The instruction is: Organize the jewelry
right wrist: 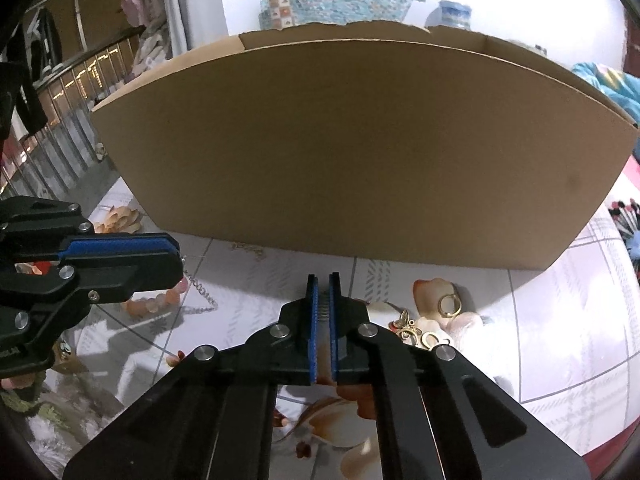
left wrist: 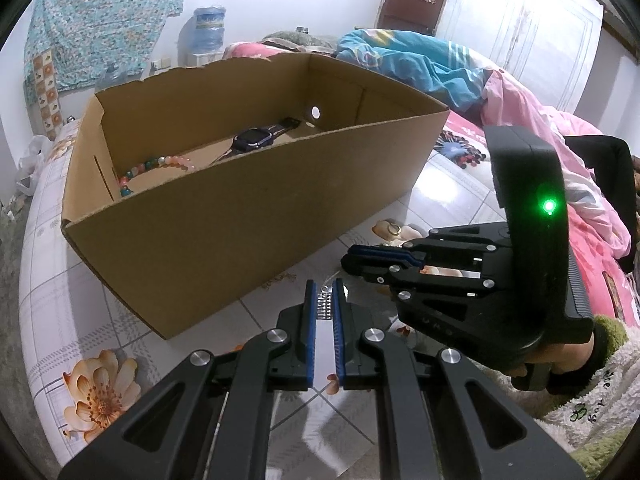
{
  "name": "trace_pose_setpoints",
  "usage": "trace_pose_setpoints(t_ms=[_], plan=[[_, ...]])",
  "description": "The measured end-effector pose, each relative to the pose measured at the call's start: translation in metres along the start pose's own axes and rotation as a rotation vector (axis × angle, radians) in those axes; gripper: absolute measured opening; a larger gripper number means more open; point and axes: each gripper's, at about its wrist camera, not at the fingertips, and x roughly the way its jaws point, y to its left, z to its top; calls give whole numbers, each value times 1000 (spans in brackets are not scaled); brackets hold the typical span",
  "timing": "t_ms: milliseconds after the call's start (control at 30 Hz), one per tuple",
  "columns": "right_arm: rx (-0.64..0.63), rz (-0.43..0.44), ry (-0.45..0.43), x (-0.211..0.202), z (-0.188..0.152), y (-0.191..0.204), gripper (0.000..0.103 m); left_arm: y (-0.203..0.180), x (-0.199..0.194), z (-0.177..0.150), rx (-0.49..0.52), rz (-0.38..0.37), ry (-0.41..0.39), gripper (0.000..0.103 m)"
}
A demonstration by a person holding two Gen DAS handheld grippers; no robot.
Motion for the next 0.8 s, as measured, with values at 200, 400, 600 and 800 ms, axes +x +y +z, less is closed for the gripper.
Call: trace_pose_setpoints(t_ms=[200, 400, 600, 800], plan=[[13, 18, -7, -2, -4, -8, 2, -1, -7, -2, 4, 11, -13, 7], [35, 41, -31, -12, -11, -16, 2, -4, -16, -3, 15, 21, -25, 7], [94, 70, -75, -38, -12, -32, 0, -7, -27, -2, 27, 29, -51, 7], [199, 98, -157, -74, -12, -62, 0, -11, -42, 1, 47, 36, -90, 7]])
